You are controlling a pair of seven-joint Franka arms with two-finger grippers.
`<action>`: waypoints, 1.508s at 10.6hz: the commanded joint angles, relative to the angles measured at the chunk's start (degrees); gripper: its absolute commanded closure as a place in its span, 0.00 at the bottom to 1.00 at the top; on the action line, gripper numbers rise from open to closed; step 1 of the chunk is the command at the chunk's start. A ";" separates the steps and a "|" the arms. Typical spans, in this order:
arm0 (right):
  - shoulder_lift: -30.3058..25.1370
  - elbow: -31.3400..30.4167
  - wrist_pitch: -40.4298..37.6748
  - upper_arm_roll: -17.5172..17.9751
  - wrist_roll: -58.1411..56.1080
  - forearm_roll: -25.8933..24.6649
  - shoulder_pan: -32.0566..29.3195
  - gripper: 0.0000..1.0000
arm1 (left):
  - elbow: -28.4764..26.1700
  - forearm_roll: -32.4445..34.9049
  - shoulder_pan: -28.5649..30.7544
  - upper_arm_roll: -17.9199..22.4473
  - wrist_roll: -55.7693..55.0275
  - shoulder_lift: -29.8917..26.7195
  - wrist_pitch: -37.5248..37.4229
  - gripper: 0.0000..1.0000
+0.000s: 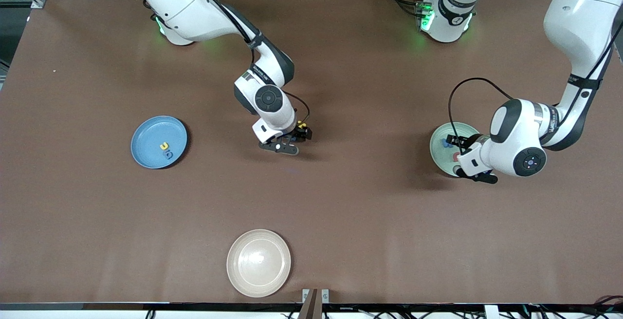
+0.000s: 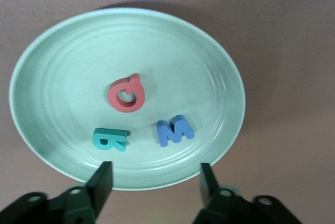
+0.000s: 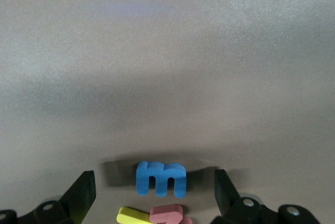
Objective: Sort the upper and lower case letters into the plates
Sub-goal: 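Release the M on the green plate while the right gripper grasps the blue m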
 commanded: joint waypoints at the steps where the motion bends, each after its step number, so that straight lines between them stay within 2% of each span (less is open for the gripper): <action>1: 0.83 0.14 0.87 0.31 1.57 -0.84 0.28 0.00 | -0.51 1.48 -0.50 -1.51 -1.84 -3.81 -0.08 0.00; 3: 0.74 -1.88 4.55 0.31 2.71 -0.84 0.28 0.00 | 0.10 1.47 -0.59 -6.06 -8.75 -5.83 -0.35 0.00; 5: 0.48 -3.02 4.92 0.31 2.71 -0.84 0.11 0.05 | 0.89 1.56 -0.59 -11.33 -17.54 -7.50 -0.35 0.00; 8: 0.39 -3.47 4.92 0.31 2.71 -0.84 0.19 0.33 | 3.26 1.91 -0.59 -15.66 -19.51 -8.74 -0.35 0.00; 9: 0.39 -3.73 4.83 0.31 2.63 -0.84 0.19 0.45 | 4.05 1.91 -0.59 -16.54 -19.51 -8.74 -0.35 0.00; 12: 0.30 -3.73 4.30 0.31 2.28 -1.10 0.19 0.91 | 4.50 2.00 -0.77 -18.21 -19.60 -9.01 -0.26 0.00; 13: 0.21 -3.65 4.13 0.31 2.19 -1.11 0.19 1.00 | 4.59 2.00 -0.77 -18.30 -20.12 -9.01 -0.09 0.00; 15: -0.49 -2.86 3.34 0.48 2.19 -1.11 -0.24 1.00 | 5.55 2.00 -1.03 -18.39 -20.22 -9.01 0.18 0.00; 16: -1.10 -0.68 -1.28 0.92 2.19 -0.84 -0.68 1.00 | 5.64 2.00 -1.64 -18.39 -20.30 -9.01 0.18 0.00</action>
